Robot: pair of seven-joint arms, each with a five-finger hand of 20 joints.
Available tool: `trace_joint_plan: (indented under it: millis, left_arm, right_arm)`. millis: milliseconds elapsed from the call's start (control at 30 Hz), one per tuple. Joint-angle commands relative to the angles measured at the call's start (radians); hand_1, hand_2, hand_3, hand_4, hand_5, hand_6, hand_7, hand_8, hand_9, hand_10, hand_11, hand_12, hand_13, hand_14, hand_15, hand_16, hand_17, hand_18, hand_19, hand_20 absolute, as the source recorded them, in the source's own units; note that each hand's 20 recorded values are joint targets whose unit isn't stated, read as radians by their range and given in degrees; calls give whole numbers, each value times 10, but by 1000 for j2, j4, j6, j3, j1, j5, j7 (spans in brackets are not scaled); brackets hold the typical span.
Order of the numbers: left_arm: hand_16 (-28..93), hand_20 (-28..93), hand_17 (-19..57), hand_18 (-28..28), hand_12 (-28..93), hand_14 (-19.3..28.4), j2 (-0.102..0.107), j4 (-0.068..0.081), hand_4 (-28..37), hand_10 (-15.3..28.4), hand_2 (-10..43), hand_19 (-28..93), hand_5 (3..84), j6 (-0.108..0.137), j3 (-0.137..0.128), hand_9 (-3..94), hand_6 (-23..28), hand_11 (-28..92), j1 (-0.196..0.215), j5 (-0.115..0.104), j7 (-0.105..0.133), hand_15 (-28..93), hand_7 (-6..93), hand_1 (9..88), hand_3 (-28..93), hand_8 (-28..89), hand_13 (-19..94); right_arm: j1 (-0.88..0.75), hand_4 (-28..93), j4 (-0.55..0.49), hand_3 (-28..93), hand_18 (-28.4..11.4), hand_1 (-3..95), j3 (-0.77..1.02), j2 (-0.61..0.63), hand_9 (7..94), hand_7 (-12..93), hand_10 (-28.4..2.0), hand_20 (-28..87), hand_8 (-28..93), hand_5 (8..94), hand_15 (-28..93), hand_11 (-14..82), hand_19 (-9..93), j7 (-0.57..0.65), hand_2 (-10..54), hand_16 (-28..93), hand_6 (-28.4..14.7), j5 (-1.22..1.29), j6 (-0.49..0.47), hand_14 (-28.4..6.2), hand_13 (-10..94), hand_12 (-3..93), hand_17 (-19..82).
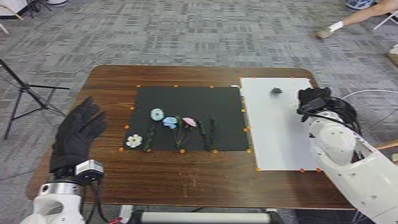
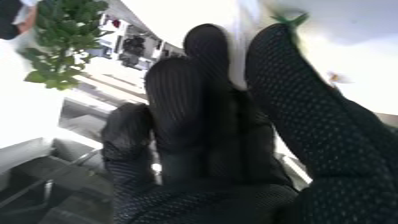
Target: Arrange flowers
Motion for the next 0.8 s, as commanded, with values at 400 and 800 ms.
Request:
trace_joint_plan:
  millis: [400, 800]
  left_arm:
    - [45, 62, -114, 214, 164, 147, -8, -4, -277, 116, -11, 451, 279, 3, 8, 267, 18, 153, 3, -3, 4, 202, 202, 245, 683, -107, 225]
    - [44, 62, -112, 215, 164, 148, 2, 3, -277, 116, -12, 451, 281, 0, 16, 268, 18, 153, -12, -3, 2, 201, 202, 245, 682, -107, 227]
  right_arm:
    - [57, -241, -205, 837, -200, 483, -191, -79, 834, 488, -55, 530, 22, 705, 683, 287, 921, -83, -95, 398, 12, 130, 171, -57, 720, 541, 348]
    - [79, -229, -210, 834, -199, 479, -336, -188, 834, 487, -56, 534, 28, 707, 714, 292, 927, -92, -95, 395, 11, 115, 152, -66, 715, 543, 348]
